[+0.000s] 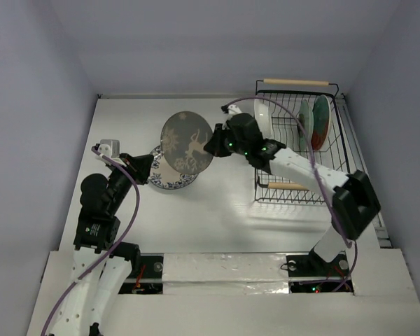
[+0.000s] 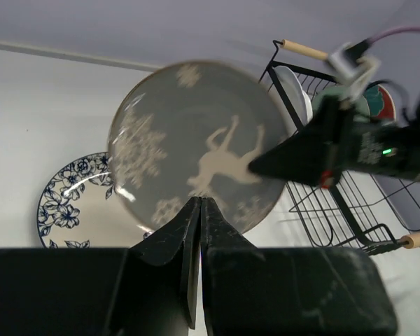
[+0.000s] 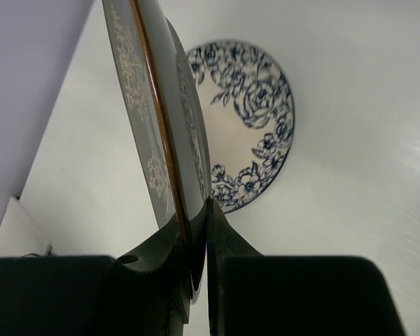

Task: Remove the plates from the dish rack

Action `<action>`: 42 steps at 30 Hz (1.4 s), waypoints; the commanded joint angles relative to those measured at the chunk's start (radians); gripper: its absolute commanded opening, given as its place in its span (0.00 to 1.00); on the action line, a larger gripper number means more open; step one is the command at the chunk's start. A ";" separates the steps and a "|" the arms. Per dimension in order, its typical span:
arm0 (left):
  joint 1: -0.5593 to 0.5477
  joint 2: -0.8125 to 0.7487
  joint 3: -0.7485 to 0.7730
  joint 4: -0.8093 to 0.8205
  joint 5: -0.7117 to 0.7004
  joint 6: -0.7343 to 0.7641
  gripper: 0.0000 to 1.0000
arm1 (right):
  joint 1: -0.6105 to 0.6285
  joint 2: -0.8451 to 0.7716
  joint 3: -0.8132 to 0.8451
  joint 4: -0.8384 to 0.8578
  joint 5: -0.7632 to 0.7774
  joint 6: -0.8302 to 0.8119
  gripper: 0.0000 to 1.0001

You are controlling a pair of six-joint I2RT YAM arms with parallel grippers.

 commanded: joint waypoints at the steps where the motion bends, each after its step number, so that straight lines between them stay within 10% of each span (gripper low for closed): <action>1: 0.005 -0.009 0.048 0.022 -0.023 0.004 0.00 | 0.026 0.043 0.146 0.270 -0.069 0.113 0.00; 23: 0.005 -0.009 0.040 0.034 0.010 0.004 0.08 | 0.115 0.401 0.146 0.428 -0.058 0.377 0.03; 42: 0.005 -0.008 0.039 0.036 0.015 0.002 0.10 | 0.115 0.361 -0.020 0.371 0.058 0.354 0.49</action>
